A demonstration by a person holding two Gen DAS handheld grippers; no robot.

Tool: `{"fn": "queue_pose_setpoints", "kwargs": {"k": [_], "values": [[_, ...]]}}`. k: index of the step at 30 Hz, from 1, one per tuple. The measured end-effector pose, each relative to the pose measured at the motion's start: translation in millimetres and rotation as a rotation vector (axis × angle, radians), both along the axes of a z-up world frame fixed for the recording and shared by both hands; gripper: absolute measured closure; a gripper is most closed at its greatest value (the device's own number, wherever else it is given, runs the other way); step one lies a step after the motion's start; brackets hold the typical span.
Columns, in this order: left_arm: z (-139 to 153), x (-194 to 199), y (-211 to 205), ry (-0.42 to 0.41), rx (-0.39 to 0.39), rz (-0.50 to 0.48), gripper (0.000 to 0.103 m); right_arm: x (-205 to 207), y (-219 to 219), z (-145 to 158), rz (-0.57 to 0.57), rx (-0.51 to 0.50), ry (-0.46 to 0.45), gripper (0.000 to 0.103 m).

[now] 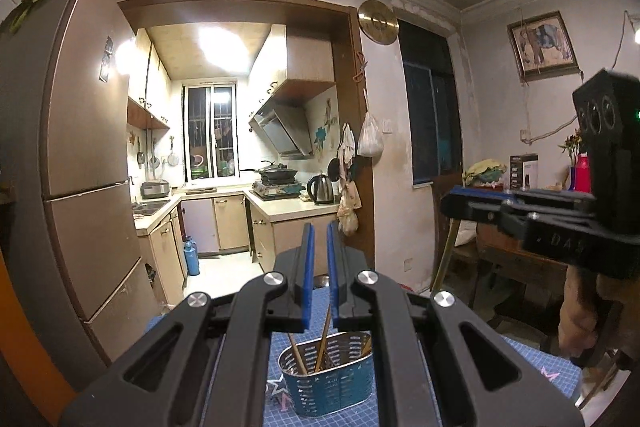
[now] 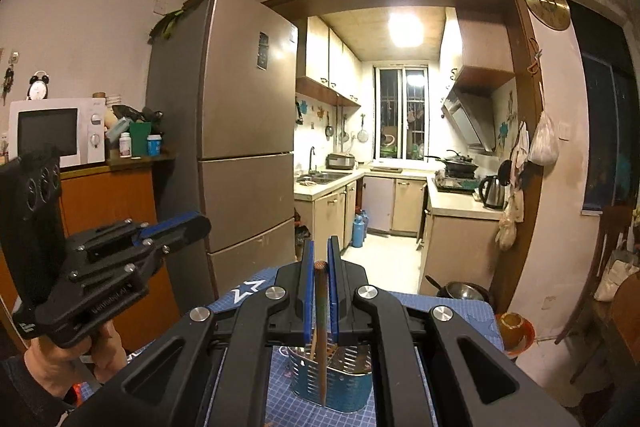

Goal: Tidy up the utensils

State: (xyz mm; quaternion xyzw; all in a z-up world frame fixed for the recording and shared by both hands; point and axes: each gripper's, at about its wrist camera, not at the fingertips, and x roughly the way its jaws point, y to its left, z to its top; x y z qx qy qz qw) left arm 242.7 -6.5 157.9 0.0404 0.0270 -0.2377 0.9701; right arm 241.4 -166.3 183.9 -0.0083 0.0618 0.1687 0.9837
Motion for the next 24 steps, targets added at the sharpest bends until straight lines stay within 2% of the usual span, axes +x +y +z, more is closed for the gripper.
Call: {"fn": "queue_pose_setpoints", "kwargs": {"k": [5, 8, 12, 14, 16, 19, 24], "values": [[-37, -20, 19, 0.064, 0.056, 0.013, 0.098, -13, -5, -17, 0.039, 0.016, -0.002, 0.095], [-82, -53, 39, 0.116, 0.068, 0.012, 0.098, -29, -9, -35, 0.063, 0.027, -0.007, 0.095], [-166, -112, 52, 0.178, 0.118, 0.016, 0.097, -59, -12, -61, 0.094, 0.037, -0.026, 0.095], [-199, -137, 57, 0.186, 0.117, 0.007, 0.097, -75, -12, -75, 0.109, 0.043, -0.035, 0.095], [-234, -155, 65, 0.239, 0.083, 0.018, 0.096, -87, -12, -87, 0.114, 0.052, -0.036, 0.095], [-267, -167, 71, 0.29, 0.069, 0.051, 0.096, -103, -14, -108, 0.115, 0.071, -0.024, 0.095], [-294, -169, 75, 0.319, 0.073, 0.077, 0.096, -109, -12, -126, 0.113, 0.071, 0.003, 0.095]]}}
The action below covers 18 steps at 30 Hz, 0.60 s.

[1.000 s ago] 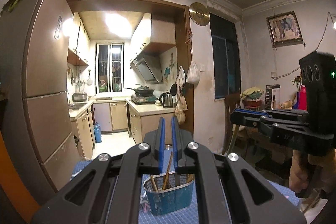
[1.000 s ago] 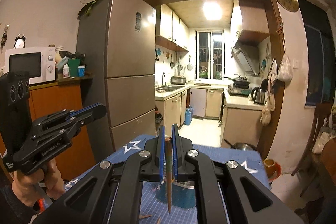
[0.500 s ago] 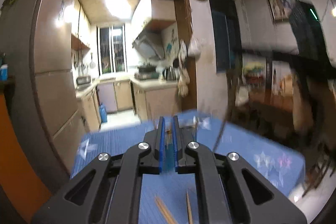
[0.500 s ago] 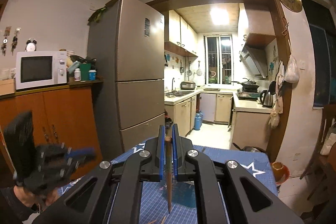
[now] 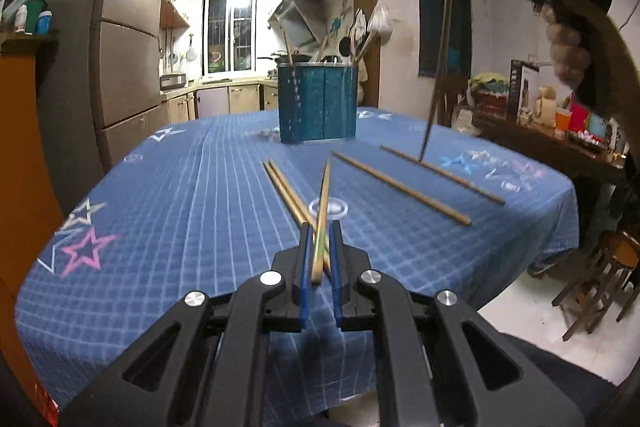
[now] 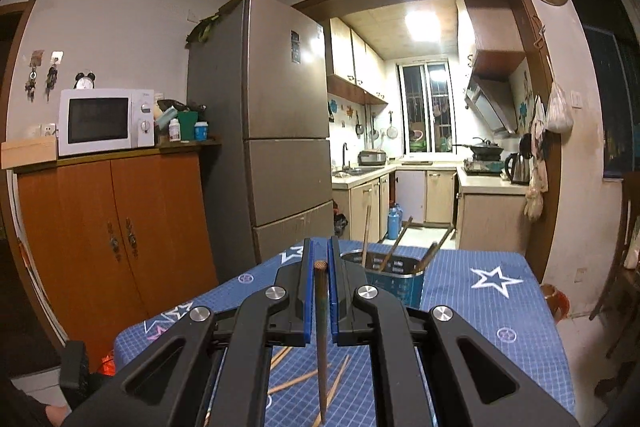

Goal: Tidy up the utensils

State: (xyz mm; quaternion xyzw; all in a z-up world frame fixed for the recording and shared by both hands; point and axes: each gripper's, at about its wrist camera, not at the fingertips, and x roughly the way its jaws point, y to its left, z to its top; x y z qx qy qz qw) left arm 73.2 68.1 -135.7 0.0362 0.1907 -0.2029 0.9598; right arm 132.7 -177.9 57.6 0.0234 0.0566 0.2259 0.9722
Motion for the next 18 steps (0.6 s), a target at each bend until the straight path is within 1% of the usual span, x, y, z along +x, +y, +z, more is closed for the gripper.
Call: {"fn": "queue_pose_setpoints", "kwargs": {"k": [2, 6, 9, 10, 11, 13, 15, 16, 18], "values": [[-2, 0, 1, -0.001, -0.016, 0.002, 0.096, 0, 2, -4, -0.001, -0.008, 0.008, 0.095], [-10, -1, -3, 0.014, -0.017, -0.004, 0.096, 3, 6, -9, 0.0, -0.02, 0.022, 0.095], [-11, 0, -2, 0.014, -0.017, 0.012, 0.096, 5, 8, -9, 0.007, -0.024, 0.023, 0.095], [-10, 1, 0, 0.012, -0.023, 0.021, 0.095, 6, 10, -9, 0.01, -0.027, 0.022, 0.095], [-9, 1, 0, 0.01, -0.026, 0.025, 0.091, 6, 11, -9, 0.014, -0.03, 0.021, 0.095], [-7, 1, 1, 0.001, -0.028, 0.037, 0.064, 6, 15, -10, 0.022, -0.038, 0.023, 0.095], [-7, -3, -2, -0.011, -0.014, 0.03, 0.051, 7, 17, -11, 0.026, -0.043, 0.026, 0.095], [-7, -3, -4, -0.011, -0.009, 0.026, 0.049, 7, 17, -12, 0.027, -0.044, 0.027, 0.095], [-9, -2, -5, -0.003, -0.012, 0.025, 0.049, 6, 18, -12, 0.026, -0.045, 0.026, 0.095]]}}
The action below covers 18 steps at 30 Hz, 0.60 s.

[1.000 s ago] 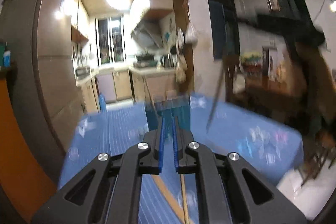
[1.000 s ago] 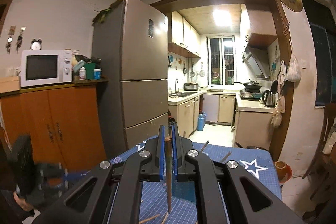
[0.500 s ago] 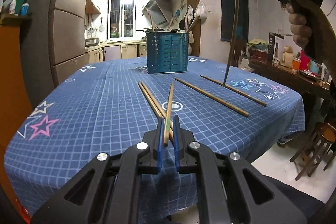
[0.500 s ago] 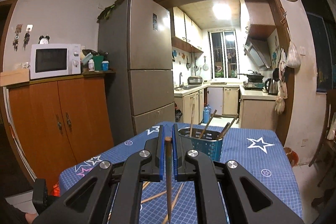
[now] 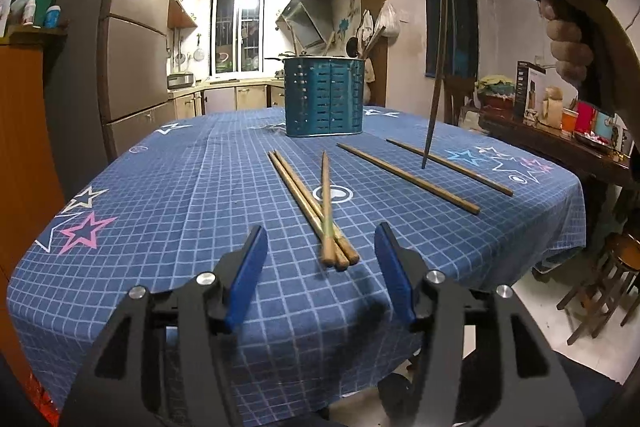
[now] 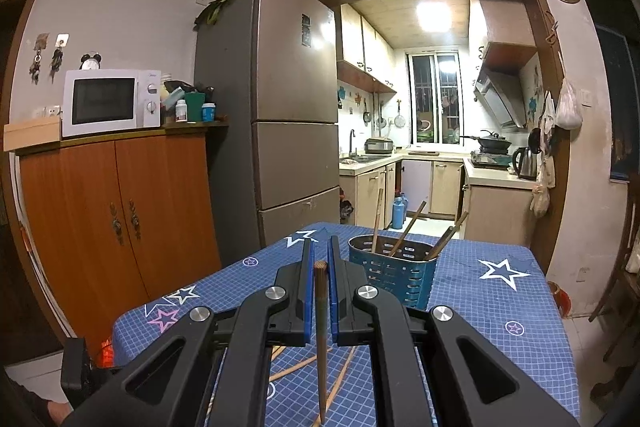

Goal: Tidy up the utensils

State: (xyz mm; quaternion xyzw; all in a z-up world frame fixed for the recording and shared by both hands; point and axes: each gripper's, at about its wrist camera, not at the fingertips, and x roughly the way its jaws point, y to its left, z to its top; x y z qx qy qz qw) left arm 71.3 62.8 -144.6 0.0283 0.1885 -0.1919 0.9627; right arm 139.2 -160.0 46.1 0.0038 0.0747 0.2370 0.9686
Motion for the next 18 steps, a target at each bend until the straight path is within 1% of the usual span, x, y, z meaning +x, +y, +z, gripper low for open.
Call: {"fn": "queue_pose_setpoints", "kwargs": {"k": [3, 6, 7, 10, 12, 17, 18], "values": [[0, 4, 1, 0.009, -0.022, 0.011, 0.05, 0, 0, 0, 0.001, 0.0, -0.003, 0.095], [1, 4, -2, 0.009, -0.028, 0.005, 0.056, 1, 1, 0, 0.003, -0.002, -0.003, 0.095], [2, 2, -5, 0.003, -0.021, 0.001, 0.056, 1, 2, -1, 0.004, -0.002, -0.002, 0.095], [0, -6, -20, -0.033, 0.035, -0.015, 0.056, 2, 2, -2, 0.005, -0.003, 0.003, 0.095], [-2, -10, -29, -0.052, 0.065, -0.024, 0.059, 2, 1, -2, 0.004, 0.0, 0.004, 0.095], [-3, -20, -49, -0.109, 0.147, -0.056, 0.059, 0, 0, -3, -0.001, 0.001, 0.008, 0.095], [-3, -21, -51, -0.114, 0.159, -0.056, 0.061, 0, 0, -3, -0.002, 0.001, 0.01, 0.095]]}}
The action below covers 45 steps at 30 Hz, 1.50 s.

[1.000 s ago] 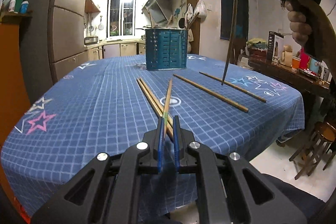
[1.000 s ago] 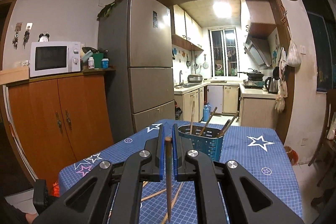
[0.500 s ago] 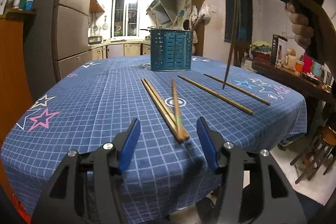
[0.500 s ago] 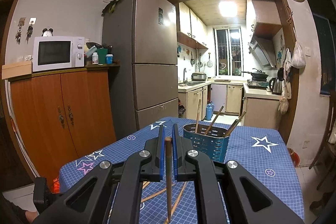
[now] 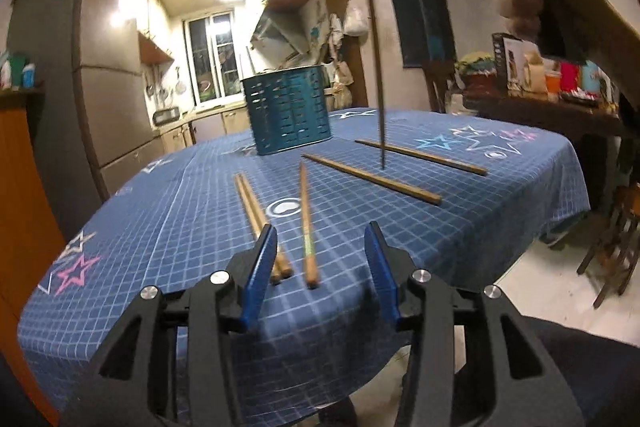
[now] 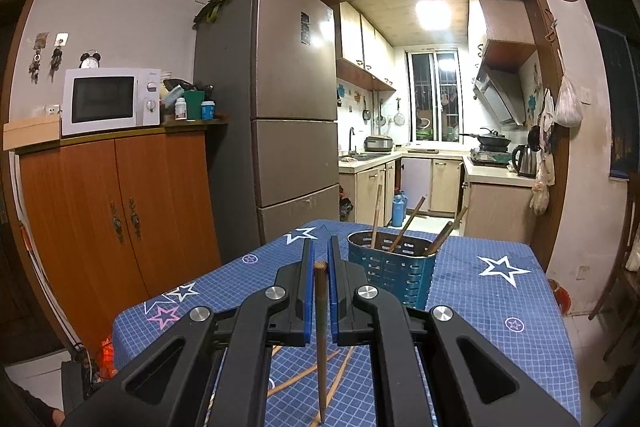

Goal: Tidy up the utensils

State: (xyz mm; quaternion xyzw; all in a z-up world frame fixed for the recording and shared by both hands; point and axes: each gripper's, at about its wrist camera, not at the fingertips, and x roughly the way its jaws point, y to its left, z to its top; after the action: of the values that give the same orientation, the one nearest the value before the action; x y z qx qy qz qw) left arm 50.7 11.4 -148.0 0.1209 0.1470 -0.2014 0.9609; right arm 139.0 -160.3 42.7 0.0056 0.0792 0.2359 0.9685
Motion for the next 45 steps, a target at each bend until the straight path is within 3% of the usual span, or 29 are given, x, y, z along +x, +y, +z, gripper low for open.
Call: {"fn": "queue_pose_setpoints", "kwargs": {"k": [4, 9, 18, 23, 31, 38, 45], "values": [[-5, 1, 6, 0.024, -0.008, 0.036, 0.077, -1, 0, -1, -0.002, 0.005, 0.006, 0.095], [-9, 2, 9, 0.053, -0.002, 0.038, 0.085, 1, 1, -4, -0.003, 0.007, 0.012, 0.095], [-11, 9, 5, 0.077, -0.024, 0.034, 0.085, 3, 3, -6, 0.002, 0.013, 0.014, 0.095], [-13, 8, 2, 0.08, -0.043, 0.024, 0.096, 3, 2, -6, 0.001, 0.018, 0.012, 0.095], [-10, 6, 1, 0.083, -0.062, 0.035, 0.097, -5, -3, -9, -0.007, 0.035, -0.005, 0.095], [30, -5, -2, 0.009, -0.069, 0.003, 0.097, -14, -8, -5, -0.016, 0.04, -0.03, 0.095], [89, 8, 3, -0.092, -0.092, -0.001, 0.098, -15, -13, 9, -0.022, 0.045, -0.069, 0.095]]}}
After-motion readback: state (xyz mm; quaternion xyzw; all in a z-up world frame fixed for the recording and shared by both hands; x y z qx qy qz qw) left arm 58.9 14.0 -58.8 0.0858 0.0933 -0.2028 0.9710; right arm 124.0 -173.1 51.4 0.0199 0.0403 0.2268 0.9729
